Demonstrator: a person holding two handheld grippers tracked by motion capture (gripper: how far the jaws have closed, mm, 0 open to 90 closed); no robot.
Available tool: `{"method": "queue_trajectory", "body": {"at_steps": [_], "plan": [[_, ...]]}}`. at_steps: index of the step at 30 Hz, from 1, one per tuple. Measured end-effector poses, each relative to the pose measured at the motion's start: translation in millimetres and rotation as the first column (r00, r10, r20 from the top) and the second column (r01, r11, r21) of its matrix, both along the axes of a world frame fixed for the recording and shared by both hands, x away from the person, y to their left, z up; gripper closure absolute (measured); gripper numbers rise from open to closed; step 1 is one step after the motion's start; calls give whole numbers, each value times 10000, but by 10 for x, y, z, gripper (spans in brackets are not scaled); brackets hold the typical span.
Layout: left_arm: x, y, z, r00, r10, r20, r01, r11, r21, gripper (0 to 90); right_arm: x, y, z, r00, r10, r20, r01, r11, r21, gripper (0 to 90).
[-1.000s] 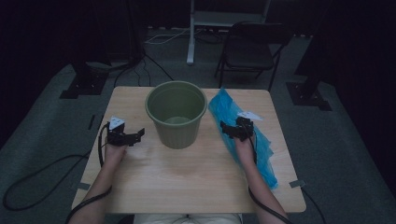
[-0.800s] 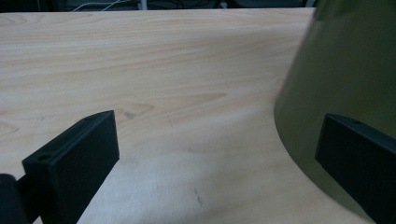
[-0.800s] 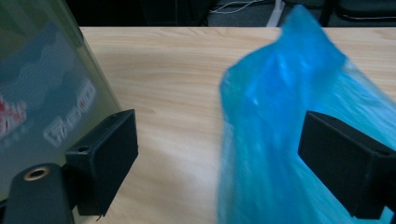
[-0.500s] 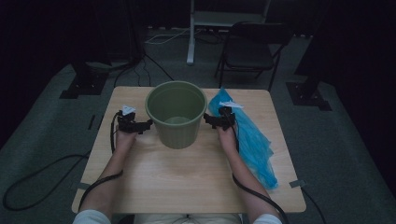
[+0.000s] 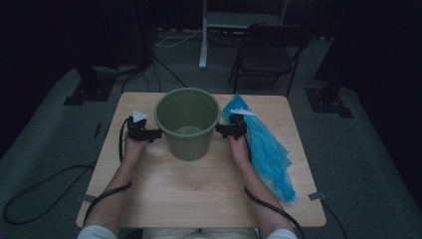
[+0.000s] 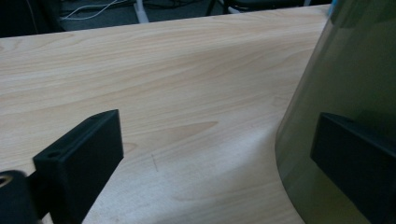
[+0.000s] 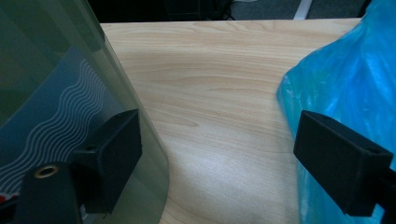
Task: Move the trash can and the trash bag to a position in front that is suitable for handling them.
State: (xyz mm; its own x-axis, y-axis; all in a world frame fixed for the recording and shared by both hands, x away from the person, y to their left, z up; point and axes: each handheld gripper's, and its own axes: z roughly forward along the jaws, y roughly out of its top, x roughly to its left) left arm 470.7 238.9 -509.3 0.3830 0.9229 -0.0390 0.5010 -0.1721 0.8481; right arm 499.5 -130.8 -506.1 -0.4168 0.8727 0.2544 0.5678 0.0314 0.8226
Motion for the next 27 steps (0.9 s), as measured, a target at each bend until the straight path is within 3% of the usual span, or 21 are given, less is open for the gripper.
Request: {"method": "queue_trajectory", "body": {"at_steps": [10,27], "plan": [[-255,-53,25,9987,-513,20,512,9982,321,32,-139,-56,29,9997,256,-34,-256,9993,-277,153],[-761,-71,38,9980,-634,-88,637,9971,406,32,-561,-108,25,9952,974,52,-972,9948,-294,159]]}}
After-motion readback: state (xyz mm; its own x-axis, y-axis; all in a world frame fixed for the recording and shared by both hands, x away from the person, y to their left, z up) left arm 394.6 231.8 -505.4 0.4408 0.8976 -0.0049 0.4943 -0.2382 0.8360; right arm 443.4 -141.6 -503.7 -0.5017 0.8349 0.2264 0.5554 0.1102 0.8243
